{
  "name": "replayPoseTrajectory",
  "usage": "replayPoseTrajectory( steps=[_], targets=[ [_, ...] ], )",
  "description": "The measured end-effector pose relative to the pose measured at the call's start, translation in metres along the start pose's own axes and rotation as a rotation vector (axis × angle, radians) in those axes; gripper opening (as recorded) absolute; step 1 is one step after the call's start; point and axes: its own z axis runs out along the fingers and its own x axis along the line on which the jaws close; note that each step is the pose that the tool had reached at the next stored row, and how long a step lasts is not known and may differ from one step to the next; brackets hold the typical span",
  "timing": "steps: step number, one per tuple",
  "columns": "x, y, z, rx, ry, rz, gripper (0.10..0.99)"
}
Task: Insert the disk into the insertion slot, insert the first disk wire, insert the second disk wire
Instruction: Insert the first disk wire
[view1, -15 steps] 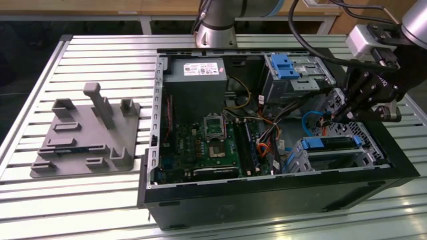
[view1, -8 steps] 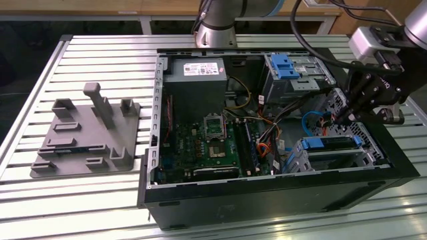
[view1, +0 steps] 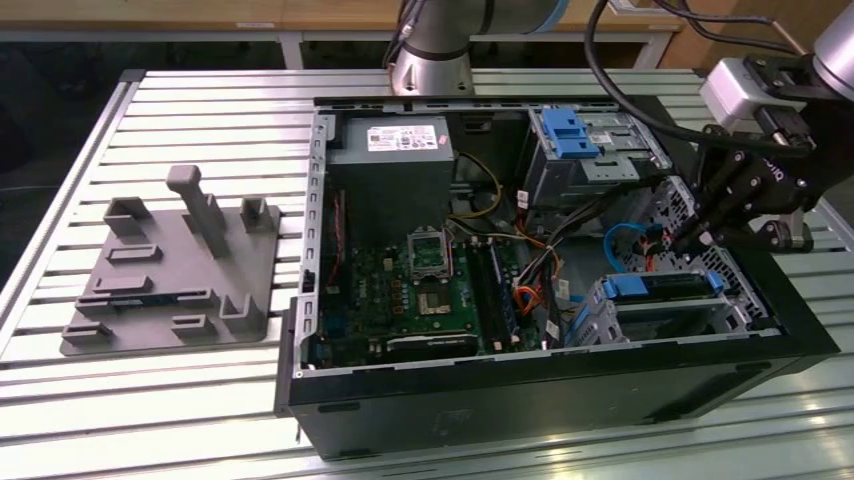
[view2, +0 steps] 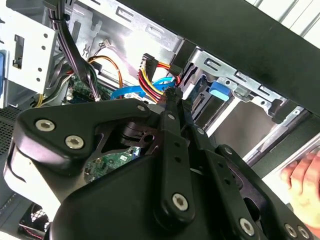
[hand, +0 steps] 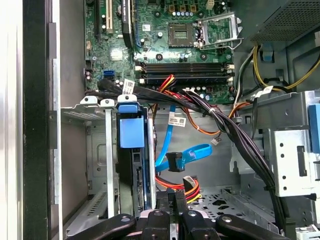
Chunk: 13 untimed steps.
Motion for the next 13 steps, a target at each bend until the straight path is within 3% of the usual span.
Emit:
replayPoseTrajectory(
  steps=[13],
  targets=[
    [0.0057,-0.0003,-0.0004,0.0,0.0,0.001,0.165]
  ],
)
